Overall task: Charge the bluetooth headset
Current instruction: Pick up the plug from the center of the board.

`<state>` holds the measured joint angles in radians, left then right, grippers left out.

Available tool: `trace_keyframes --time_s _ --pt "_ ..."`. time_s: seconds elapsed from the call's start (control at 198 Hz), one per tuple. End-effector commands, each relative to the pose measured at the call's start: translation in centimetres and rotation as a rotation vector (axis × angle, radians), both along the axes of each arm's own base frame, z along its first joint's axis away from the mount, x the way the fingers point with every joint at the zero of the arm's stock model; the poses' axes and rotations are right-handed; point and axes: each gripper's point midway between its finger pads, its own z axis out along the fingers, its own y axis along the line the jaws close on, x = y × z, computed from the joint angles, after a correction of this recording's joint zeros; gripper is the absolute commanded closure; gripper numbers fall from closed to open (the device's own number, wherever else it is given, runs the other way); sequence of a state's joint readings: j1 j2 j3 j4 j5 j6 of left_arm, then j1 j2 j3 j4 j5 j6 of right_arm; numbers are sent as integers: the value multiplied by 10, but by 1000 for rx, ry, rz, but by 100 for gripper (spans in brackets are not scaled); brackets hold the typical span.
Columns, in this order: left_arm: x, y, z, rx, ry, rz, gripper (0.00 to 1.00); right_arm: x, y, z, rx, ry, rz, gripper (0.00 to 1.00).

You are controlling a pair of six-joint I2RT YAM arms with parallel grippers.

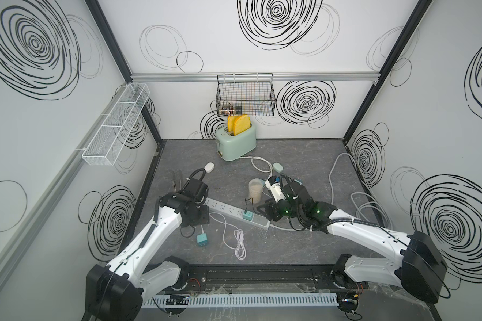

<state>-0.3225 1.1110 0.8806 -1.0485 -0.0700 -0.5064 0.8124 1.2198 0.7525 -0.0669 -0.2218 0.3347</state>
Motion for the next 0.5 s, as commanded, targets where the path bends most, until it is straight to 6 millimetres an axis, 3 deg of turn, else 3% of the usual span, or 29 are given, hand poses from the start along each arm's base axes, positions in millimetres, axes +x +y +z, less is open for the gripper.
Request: trace_keyframes --time_s 0.0,0.232,0.499 --pt "-12 15 -9 64 62 48 36 -15 5 7 62 65 51 42" --pt "-20 12 -33 25 140 72 34 -49 10 24 265 308 158 52" --pt "-25 6 -52 13 204 59 36 -62 3 31 299 339 164 57"
